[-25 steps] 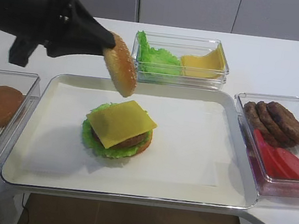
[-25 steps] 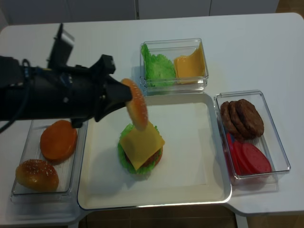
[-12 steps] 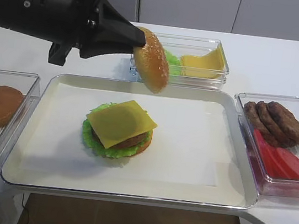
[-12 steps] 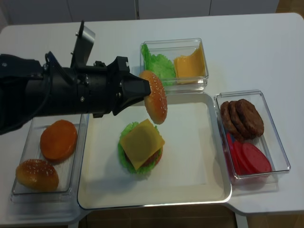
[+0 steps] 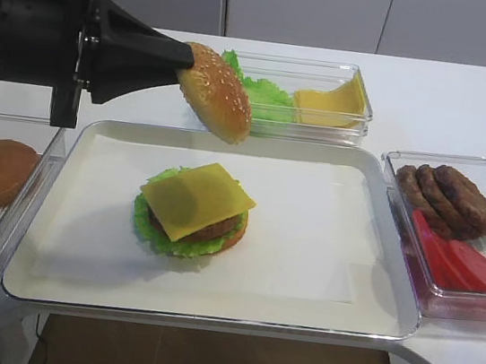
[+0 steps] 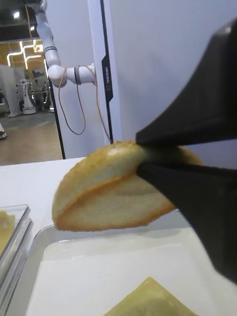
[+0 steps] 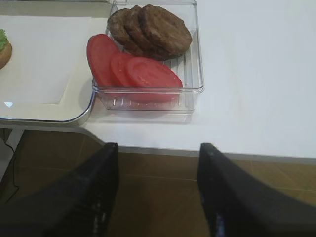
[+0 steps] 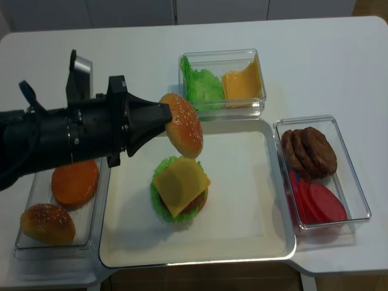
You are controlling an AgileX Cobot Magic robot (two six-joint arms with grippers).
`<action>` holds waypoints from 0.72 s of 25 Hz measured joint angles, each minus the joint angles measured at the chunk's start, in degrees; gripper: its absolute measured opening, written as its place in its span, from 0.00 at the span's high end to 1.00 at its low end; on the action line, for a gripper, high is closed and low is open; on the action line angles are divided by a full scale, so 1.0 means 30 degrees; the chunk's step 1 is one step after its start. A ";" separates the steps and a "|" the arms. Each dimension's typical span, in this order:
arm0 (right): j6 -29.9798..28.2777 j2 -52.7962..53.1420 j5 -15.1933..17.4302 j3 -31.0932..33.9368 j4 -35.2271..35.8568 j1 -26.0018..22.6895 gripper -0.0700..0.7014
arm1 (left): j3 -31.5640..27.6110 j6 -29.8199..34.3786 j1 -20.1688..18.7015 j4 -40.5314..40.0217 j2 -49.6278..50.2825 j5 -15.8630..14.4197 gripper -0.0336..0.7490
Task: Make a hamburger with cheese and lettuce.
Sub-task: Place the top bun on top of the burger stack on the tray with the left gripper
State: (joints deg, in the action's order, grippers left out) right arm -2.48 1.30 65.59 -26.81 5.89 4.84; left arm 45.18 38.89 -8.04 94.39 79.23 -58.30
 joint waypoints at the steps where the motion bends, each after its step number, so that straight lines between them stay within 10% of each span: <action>1: 0.0000 0.0000 0.0000 0.0000 0.0000 0.0000 0.38 | 0.0000 0.0082 0.0032 0.0000 0.0000 -0.0064 0.87; 18: 0.0000 0.0000 0.0000 0.0000 0.0000 0.0000 0.38 | -0.0168 0.0366 0.0074 -0.0929 0.2109 -0.1619 0.87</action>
State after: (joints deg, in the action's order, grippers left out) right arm -2.48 1.30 65.59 -26.81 5.89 4.84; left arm 44.67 39.99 -7.82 91.60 85.56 -63.16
